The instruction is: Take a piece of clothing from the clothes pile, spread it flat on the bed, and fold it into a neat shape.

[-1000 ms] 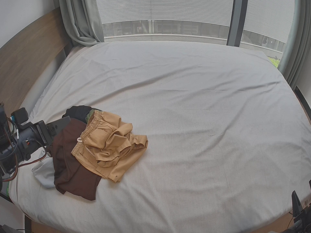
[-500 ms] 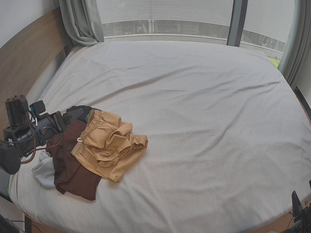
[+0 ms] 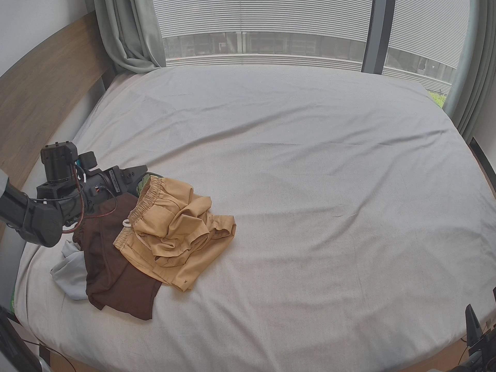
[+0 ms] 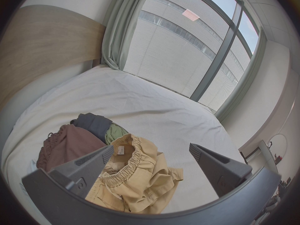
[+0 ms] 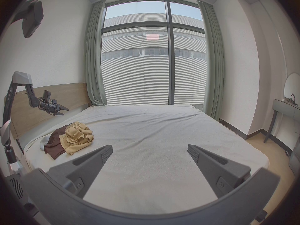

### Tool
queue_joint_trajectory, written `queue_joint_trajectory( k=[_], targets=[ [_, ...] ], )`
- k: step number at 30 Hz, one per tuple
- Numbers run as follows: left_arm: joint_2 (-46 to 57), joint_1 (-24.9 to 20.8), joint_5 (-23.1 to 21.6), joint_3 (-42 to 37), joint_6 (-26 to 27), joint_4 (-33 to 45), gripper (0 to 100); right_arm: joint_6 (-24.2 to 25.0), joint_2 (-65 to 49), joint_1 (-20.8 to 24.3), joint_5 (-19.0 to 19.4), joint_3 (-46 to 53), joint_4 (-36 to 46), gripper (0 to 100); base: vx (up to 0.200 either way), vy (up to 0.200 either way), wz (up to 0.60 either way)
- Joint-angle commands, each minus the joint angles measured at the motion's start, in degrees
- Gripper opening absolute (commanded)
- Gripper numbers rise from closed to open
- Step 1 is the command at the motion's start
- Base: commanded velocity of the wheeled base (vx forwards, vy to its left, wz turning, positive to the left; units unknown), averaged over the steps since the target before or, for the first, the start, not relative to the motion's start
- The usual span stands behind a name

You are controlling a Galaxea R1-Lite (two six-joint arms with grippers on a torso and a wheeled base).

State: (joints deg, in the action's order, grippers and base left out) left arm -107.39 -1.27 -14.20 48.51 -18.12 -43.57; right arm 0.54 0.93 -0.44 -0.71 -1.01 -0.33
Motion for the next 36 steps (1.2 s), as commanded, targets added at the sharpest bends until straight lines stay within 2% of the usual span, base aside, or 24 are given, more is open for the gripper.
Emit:
queue_joint_trajectory(
  k=[1,6,12,13,21,25,36],
  targets=[
    [-4.6,0.0,-1.3,2.4,0.0,0.2,100,0.0,-0.5,0.0,0.0,1.0,0.0,100,0.000,0.000,0.00],
    [-6.8,1.5,-4.3,3.9,1.8,0.2,100,0.0,-0.5,0.0,0.0,1.0,0.0,100,0.000,0.000,0.00],
    [-8.8,2.3,-5.1,5.9,2.6,1.3,100,0.0,-0.5,0.0,0.0,1.0,0.0,100,0.000,0.000,0.00],
    [-9.2,2.4,-6.8,6.7,2.6,2.4,100,0.0,-0.5,0.0,0.0,1.0,0.0,100,0.000,0.000,0.00],
    [-11.7,1.9,-8.7,8.9,2.6,3.8,100,0.1,-0.5,0.0,0.0,1.0,0.0,100,0.000,0.000,0.00],
    [-12.3,0.9,-11.1,9.1,3.0,4.1,100,0.1,-0.5,0.0,0.0,1.0,0.0,100,0.000,0.000,0.00],
    [-15.7,0.3,-11.2,12.9,5.5,5.6,100,0.1,-0.5,0.0,0.0,1.0,0.0,100,0.000,0.000,0.00]
  ],
)
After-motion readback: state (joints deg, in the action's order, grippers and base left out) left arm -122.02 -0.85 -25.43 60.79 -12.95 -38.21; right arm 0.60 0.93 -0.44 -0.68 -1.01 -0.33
